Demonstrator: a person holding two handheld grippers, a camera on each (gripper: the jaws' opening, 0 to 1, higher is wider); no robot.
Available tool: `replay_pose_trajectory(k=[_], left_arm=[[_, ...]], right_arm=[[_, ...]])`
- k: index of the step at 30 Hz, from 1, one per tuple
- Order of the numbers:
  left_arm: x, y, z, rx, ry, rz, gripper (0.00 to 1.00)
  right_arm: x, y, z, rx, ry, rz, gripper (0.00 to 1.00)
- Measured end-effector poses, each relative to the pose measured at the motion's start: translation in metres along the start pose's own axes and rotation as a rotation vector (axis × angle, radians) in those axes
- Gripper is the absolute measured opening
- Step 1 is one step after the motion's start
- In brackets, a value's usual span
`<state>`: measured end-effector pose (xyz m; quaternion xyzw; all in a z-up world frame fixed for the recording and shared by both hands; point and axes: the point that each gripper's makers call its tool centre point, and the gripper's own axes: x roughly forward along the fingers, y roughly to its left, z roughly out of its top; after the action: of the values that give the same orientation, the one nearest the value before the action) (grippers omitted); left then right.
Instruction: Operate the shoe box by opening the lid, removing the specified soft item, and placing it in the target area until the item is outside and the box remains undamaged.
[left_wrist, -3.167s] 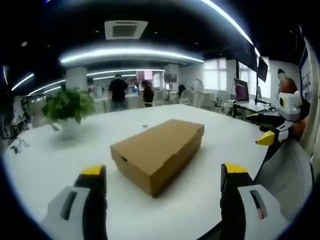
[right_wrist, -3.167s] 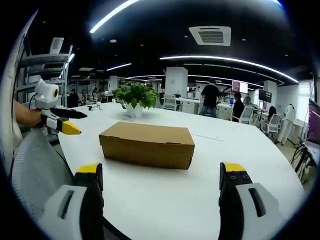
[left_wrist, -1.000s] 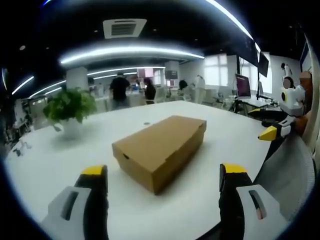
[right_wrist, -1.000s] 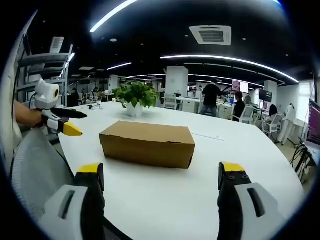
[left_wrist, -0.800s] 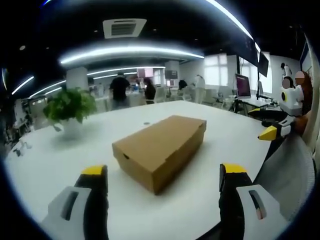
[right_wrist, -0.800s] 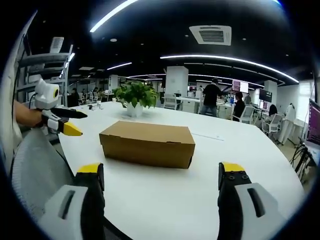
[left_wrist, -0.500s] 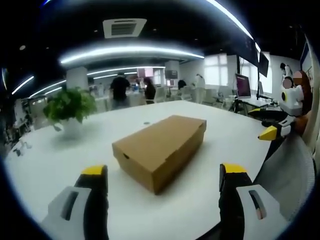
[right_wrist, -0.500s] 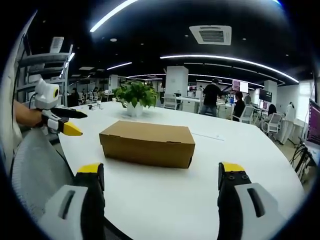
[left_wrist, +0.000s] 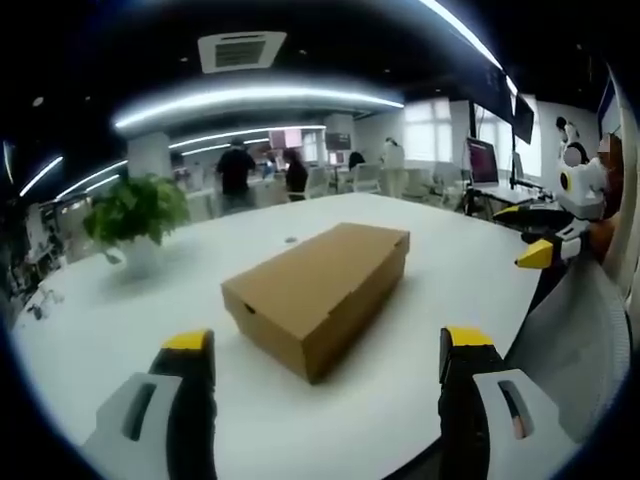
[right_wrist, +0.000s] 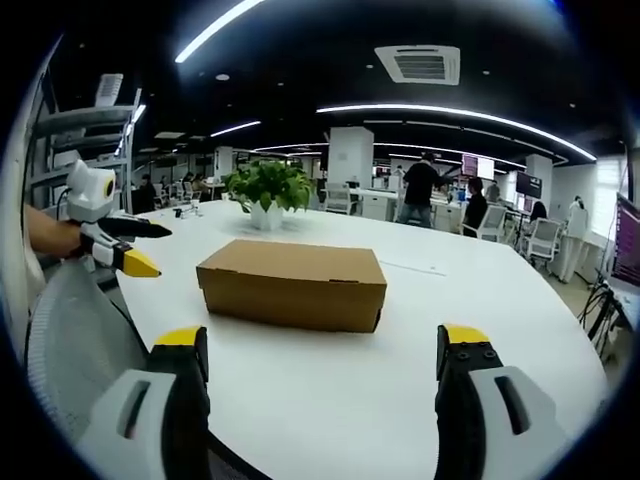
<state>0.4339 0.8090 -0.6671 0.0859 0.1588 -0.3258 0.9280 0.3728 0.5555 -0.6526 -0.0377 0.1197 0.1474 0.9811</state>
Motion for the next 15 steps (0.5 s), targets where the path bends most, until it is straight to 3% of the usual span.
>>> replay_pose_trajectory(k=[8, 15], left_arm=[[0.0, 0.003, -0.001, -0.007, 0.025, -0.006, 0.96], [0.006, 0.0, -0.001, -0.025, 0.058, -0.018, 0.97]], right_arm=[[-0.008, -0.015, -0.003, -0.013, 0.036, -0.02, 0.9], [-0.011, -0.024, -0.003, -0.056, 0.079, 0.009, 0.9]])
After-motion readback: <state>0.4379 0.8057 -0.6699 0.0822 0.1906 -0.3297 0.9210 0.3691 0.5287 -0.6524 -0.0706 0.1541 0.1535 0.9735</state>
